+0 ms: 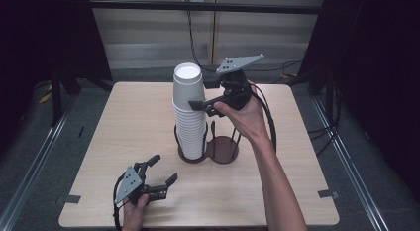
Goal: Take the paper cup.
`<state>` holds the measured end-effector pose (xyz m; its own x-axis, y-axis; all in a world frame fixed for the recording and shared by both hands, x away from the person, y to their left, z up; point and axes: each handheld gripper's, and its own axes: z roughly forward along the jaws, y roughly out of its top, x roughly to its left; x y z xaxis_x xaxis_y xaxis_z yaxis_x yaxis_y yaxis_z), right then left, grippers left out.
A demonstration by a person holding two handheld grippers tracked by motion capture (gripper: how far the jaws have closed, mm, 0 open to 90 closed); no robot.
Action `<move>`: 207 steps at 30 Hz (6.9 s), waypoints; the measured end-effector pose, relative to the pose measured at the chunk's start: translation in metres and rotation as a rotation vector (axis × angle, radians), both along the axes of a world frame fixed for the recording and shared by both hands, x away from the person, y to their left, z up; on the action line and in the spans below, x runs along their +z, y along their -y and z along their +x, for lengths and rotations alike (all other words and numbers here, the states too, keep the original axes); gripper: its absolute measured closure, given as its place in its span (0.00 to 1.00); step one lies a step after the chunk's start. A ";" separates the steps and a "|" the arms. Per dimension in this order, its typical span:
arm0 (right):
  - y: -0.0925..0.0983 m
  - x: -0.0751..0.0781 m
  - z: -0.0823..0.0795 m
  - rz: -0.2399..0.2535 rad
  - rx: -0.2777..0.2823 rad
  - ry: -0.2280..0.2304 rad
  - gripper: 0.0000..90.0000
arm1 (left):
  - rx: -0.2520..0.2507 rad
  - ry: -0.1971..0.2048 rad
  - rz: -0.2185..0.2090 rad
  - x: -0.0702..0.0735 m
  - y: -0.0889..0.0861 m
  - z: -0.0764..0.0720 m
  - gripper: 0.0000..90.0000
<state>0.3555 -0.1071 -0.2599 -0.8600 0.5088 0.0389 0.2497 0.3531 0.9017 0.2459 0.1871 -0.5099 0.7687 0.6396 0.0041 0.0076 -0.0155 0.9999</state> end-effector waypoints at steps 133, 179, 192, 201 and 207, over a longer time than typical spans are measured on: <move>0.013 0.056 0.000 0.351 -0.053 0.208 0.24 | -0.011 -0.003 -0.007 0.000 0.000 0.000 0.17; 0.096 0.001 -0.045 0.303 -0.164 0.169 0.25 | -0.062 -0.041 0.025 0.016 0.002 0.002 0.17; 0.096 -0.025 -0.057 0.299 -0.151 0.148 0.25 | -0.115 -0.034 0.055 0.033 0.007 0.002 0.18; 0.089 -0.043 -0.068 0.291 -0.130 0.131 0.25 | -0.155 -0.039 0.048 0.042 0.011 0.003 0.18; 0.084 -0.053 -0.074 0.282 -0.115 0.125 0.25 | -0.165 -0.034 0.058 0.043 0.013 0.003 0.18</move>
<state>0.2815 -0.1907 -0.3124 -0.8047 0.5868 0.0903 0.1549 0.0606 0.9861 0.2493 0.1746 -0.4668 0.8636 0.5041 0.0096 0.0338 -0.0769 0.9965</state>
